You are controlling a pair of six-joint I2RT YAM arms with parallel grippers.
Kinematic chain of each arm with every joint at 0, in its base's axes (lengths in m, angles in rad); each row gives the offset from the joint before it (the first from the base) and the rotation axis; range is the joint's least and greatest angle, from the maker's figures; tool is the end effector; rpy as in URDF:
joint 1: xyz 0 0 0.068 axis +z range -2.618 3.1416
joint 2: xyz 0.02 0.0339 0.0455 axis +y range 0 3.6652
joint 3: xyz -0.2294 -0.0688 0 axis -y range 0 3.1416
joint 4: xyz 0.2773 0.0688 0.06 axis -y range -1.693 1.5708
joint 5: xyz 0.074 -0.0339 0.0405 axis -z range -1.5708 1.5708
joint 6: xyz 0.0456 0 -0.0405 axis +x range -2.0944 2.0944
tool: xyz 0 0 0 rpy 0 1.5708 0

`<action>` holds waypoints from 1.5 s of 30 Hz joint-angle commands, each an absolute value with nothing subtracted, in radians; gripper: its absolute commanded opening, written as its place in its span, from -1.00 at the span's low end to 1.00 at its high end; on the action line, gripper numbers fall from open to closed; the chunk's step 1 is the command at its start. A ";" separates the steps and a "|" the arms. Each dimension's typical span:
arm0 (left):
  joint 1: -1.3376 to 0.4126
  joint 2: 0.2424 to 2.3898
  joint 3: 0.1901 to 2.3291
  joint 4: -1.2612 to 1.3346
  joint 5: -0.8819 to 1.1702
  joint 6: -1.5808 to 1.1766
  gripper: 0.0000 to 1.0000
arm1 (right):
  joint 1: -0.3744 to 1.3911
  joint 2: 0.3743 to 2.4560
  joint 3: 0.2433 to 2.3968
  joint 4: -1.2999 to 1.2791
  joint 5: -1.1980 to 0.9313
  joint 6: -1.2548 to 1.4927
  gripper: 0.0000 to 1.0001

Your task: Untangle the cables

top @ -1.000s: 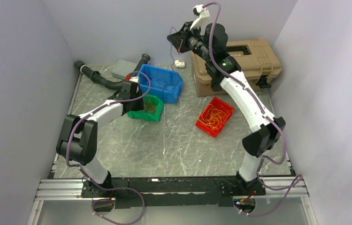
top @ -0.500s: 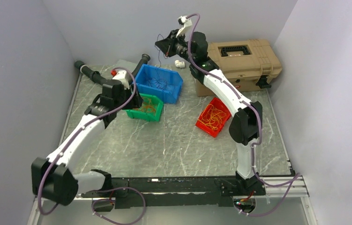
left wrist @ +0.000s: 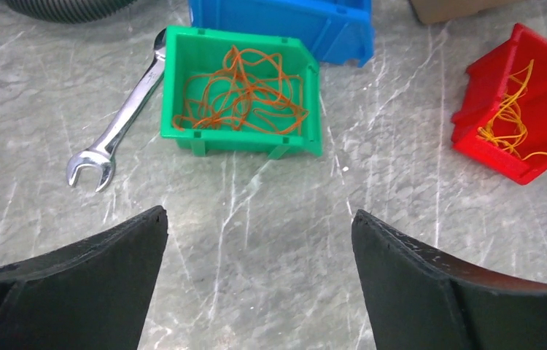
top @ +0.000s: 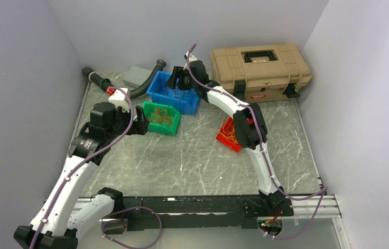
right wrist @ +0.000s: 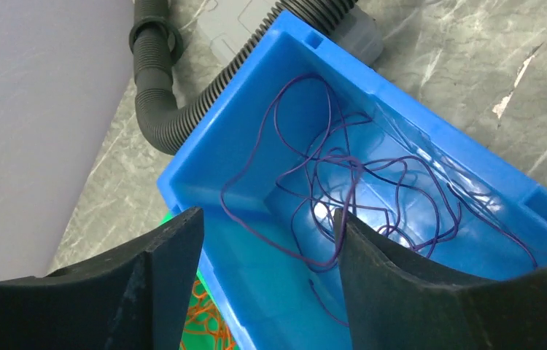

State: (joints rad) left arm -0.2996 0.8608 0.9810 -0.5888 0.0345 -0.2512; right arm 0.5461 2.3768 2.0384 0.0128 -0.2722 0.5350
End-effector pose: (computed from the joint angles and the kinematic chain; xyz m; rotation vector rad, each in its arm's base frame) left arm 0.2339 -0.0739 0.3263 0.0717 2.0591 -0.3785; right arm 0.4882 0.3110 0.1992 -0.2077 1.9991 0.9738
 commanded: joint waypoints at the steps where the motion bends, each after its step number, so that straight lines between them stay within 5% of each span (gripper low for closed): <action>1: -0.295 0.835 0.980 -0.622 0.003 -0.187 0.99 | 0.561 2.269 2.078 0.015 -0.215 0.535 0.40; 7: -0.295 0.803 0.957 -0.605 0.020 -0.178 0.99 | 0.561 2.060 1.933 -0.044 -0.180 0.498 0.64; 14: -0.295 0.754 0.901 -0.559 0.099 -0.217 0.99 | 0.536 1.675 1.503 -0.014 -0.115 0.499 0.88; 31: -0.297 0.642 0.572 -0.235 0.170 -0.451 0.99 | 0.243 0.837 0.438 0.412 -0.206 0.392 0.92; 37: -0.299 0.529 0.398 -0.114 0.011 -0.454 0.99 | 0.226 0.602 0.320 0.186 0.093 0.302 0.92; 45: -0.299 0.448 0.230 0.156 -0.136 -0.196 0.99 | 0.225 0.553 0.094 0.483 0.475 0.225 1.00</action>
State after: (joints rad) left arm -0.2996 0.4789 0.2981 -0.0971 -0.0639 -0.3588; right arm 0.2272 0.4862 0.1303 0.2951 0.2703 0.3027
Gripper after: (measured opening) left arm 0.994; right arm 0.997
